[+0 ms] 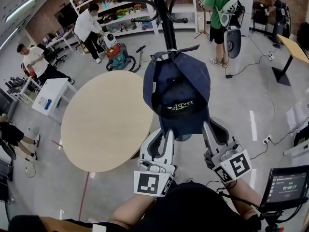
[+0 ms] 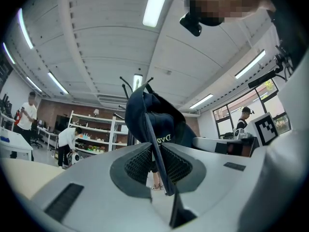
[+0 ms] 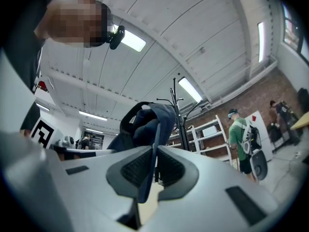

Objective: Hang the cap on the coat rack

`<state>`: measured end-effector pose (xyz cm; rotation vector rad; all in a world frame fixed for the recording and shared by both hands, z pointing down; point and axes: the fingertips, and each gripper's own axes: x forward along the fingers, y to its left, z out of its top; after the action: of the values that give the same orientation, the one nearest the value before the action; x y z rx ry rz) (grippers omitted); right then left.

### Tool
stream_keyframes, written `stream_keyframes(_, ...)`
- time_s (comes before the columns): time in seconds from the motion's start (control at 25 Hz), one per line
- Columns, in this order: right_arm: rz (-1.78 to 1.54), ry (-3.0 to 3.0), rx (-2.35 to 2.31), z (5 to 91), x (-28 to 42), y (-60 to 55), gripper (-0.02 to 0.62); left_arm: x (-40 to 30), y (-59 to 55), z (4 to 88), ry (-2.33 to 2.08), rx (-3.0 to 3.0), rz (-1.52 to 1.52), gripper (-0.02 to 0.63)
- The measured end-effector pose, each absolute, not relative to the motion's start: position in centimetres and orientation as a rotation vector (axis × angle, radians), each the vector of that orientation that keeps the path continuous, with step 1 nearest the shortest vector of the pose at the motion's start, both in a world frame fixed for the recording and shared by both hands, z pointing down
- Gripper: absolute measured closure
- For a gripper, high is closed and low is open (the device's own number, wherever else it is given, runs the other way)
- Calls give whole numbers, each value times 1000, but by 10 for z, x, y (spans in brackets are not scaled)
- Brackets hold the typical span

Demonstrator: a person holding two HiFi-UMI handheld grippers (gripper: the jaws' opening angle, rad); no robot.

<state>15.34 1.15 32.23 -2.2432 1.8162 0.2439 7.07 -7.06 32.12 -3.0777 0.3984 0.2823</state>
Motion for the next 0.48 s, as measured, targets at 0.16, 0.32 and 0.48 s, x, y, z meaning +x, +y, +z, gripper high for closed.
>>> stream_keyframes(0.16,265,1771,-2267,324,165,17,558,84,-67,321,349,-3065,295,544)
stream_keyframes(0.32,284,1717,-2293,322,174,16,558,95,-70,316,295,-3051,309,545)
stream_keyframes(0.48,293,1664,-2320,319,194,21,558,119,-69,312,242,-3043,314,544)
